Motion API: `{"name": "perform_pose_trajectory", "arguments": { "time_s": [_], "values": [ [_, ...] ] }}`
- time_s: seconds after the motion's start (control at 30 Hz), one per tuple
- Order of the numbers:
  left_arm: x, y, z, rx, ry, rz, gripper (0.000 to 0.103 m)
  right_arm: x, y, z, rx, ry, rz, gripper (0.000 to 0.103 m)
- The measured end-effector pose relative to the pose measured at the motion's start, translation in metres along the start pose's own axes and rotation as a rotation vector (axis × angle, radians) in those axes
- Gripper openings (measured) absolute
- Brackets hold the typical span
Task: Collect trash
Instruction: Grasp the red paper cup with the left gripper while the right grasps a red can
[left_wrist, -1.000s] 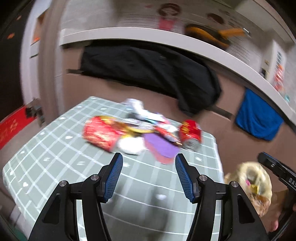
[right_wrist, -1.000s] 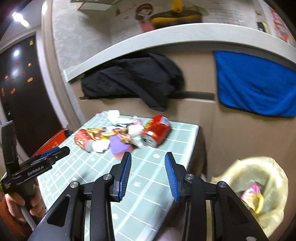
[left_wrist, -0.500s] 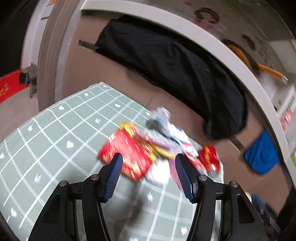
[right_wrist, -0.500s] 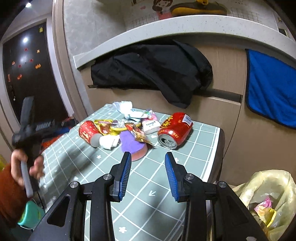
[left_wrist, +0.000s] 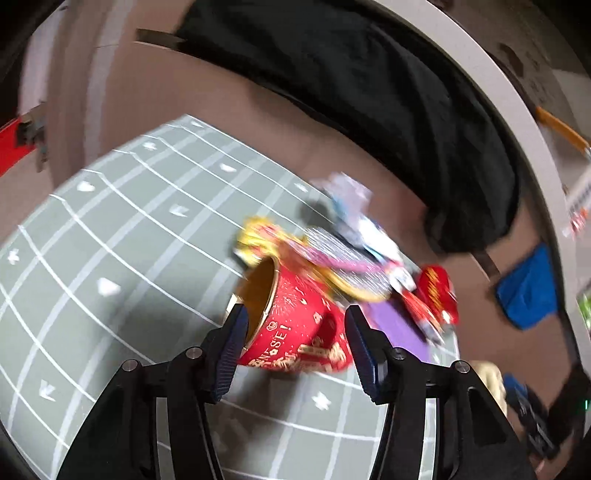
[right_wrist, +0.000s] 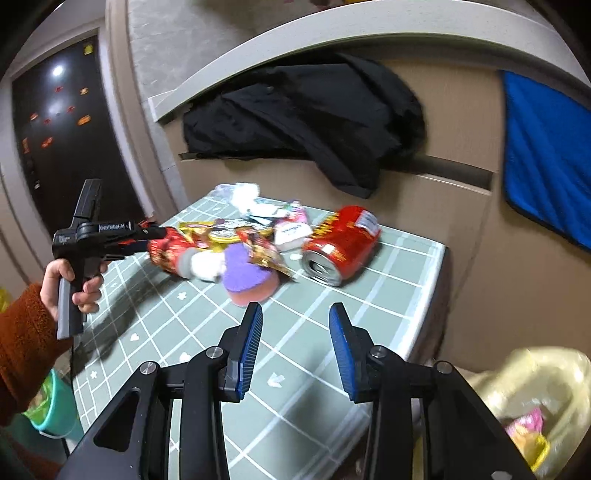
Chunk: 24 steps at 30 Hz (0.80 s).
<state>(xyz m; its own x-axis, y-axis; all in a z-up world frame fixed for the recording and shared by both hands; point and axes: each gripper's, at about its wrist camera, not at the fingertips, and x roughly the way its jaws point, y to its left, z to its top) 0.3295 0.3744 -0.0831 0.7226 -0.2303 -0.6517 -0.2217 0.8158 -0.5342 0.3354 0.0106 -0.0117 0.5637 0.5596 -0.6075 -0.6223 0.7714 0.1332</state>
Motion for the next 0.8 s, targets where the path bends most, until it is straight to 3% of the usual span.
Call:
{"name": "perform_pose_trajectory", "arguments": {
  "time_s": [0.07, 0.13, 0.27, 0.3, 0.5, 0.63, 0.8],
  "values": [
    [0.007, -0.009, -0.005, 0.008, 0.031, -0.006, 0.053, 0.011, 0.002, 0.007, -0.014, 0.005, 0.022, 0.036],
    [0.013, -0.015, -0.011, 0.005, 0.038, 0.004, 0.039, 0.021, 0.005, 0.014, -0.032, 0.015, 0.030, 0.036],
    [0.010, -0.022, -0.016, -0.030, 0.002, -0.039, 0.018, 0.045, -0.006, 0.033, -0.012, 0.010, -0.039, 0.036],
    [0.006, -0.026, -0.017, -0.021, -0.010, -0.038, 0.006, 0.052, -0.014, 0.039, 0.031, 0.003, -0.046, 0.036],
    [-0.035, -0.047, -0.039, 0.052, -0.082, -0.007, 0.004, 0.096, -0.064, 0.056, 0.276, -0.014, -0.043, 0.036],
    [-0.053, -0.053, -0.057, 0.070, -0.076, -0.015, 0.004, 0.122, -0.087, 0.052, 0.394, 0.002, -0.069, 0.037],
    [-0.054, -0.050, -0.077, 0.066, -0.007, -0.046, 0.004, 0.151, -0.091, 0.044, 0.459, 0.044, 0.025, 0.053]
  ]
}}
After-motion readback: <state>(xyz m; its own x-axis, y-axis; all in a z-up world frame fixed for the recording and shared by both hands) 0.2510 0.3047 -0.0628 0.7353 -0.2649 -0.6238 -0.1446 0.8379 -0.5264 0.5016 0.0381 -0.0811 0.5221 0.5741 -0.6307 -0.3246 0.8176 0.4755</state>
